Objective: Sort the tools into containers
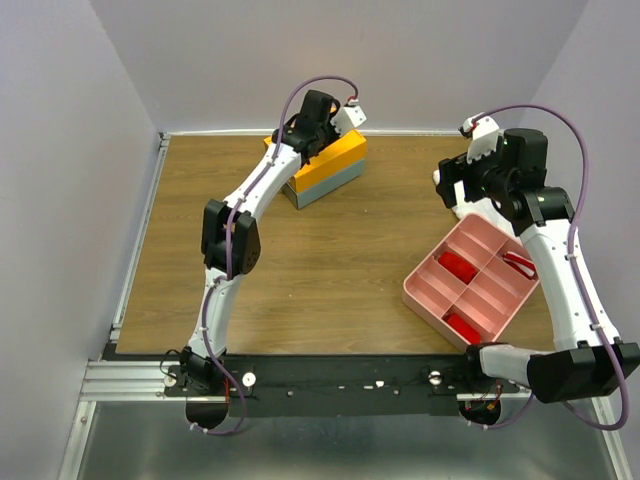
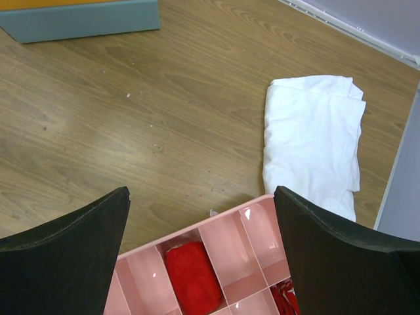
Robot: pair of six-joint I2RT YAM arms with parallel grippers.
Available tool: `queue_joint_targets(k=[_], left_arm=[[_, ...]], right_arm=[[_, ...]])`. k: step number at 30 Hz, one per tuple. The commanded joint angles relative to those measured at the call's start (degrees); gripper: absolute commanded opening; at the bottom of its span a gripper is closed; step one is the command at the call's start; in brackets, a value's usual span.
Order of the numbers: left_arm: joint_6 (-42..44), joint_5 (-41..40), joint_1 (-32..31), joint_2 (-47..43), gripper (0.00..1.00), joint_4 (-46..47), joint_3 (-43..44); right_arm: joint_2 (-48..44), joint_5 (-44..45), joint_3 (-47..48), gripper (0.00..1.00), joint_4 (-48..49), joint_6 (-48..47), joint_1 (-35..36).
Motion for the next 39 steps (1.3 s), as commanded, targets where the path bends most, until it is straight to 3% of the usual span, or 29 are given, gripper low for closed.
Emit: queue_joint_targets(k=[1, 7, 15, 16, 25, 29, 36, 39], left_arm=[[-2.56, 0.16, 0.95, -1.33, 0.15, -1.63, -1.9], [-3.52, -3.96, 1.12, -4.76, 0.54, 4.77, -8.76], [-8.27, -4.15, 1.03, -9.23, 0.74, 7.51, -5.25], [-9.06, -3.97, 1.03, -10.29, 0.99, 7.86, -5.08], [-17.4, 0.6, 0.77, -27.51, 0.99, 8.84, -10.16], [-19.69, -1.42, 0.77, -35.07, 0.99, 7.78, -18.75], [-21.79, -2.92, 1.47, -50.44, 0.99, 6.46, -36.78], [-26.53, 1.28, 3.93, -55.01, 0.99, 4.53, -42.94]], right_arm=[[0.1, -0.76, -1.22, 0.98, 0.26, 0.1, -0.58], [0.45, -1.11, -1.57, 0.98, 0.27, 0.1, -0.75], [1.42, -1.46, -0.17, 0.99, 0.26, 0.71, -0.84], [1.42, -1.55, -0.08, 0.99, 0.27, 0.8, -0.84], [0.54, -3.48, 0.89, 1.0, 0.44, 3.17, -0.84], [-0.42, -5.59, 0.98, 1.0, -0.26, 4.22, -0.75], [-3.32, -0.94, -1.04, 1.0, -0.17, 9.41, -0.75], [-5.34, 0.03, -2.88, 1.0, -0.79, 10.91, -0.75]])
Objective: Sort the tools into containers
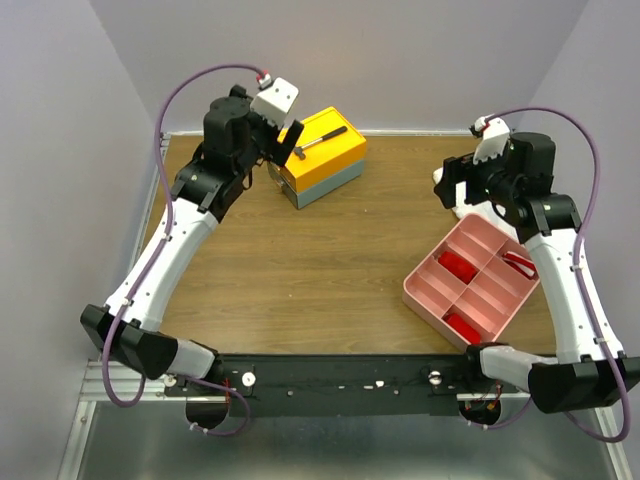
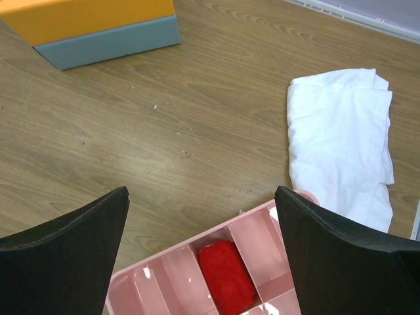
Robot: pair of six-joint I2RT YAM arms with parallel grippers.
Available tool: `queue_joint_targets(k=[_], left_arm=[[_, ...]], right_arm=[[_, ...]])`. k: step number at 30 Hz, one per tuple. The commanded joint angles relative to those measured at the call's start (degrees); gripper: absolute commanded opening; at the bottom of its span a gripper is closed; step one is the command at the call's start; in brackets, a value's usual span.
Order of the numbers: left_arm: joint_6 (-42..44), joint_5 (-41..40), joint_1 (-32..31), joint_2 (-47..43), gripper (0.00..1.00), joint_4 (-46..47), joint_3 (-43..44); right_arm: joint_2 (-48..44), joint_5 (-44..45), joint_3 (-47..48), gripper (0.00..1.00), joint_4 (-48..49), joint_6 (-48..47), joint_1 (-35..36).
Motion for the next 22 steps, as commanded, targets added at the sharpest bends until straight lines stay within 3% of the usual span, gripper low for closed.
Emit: queue_joint_targets(k=[1, 6, 12, 16, 17, 22], left_arm=[[-7.97, 4.05, 3.49, -5.52, 0.99, -5.02, -9.97], [-12.99, 11.43, 8.85, -12.8, 0.99, -8.72, -16.91], [-15.1, 14.16, 13.51, -22.83, 0.99, -9.77, -25.01], [-20.8, 7.42, 17.47, -25.48, 0.99, -8.39, -27.73], [-21.86, 1.48, 17.91, -25.74, 0.99, -7.33, -29.39], [-23.18, 2.82, 18.88, -25.84, 0.99, -3.81, -30.2]], right_arm=[[-4.21, 2.79, -2.6, 1.0, -0.77, 4.2, -0.47], [-8.08, 3.41, -4.63, 1.0, -3.22, 4.02, -0.38], [-11.07, 1.91, -7.61, 1.0, -3.59, 4.38, -0.38], [-12.57, 1.56, -9.2, 1.0, -2.0, 4.46, -0.47], [-12.83, 1.56, -9.11, 1.0, -1.82, 4.72, -0.38], [-14.67, 0.33, -9.64, 1.0, -0.86, 3.85, -0.38]])
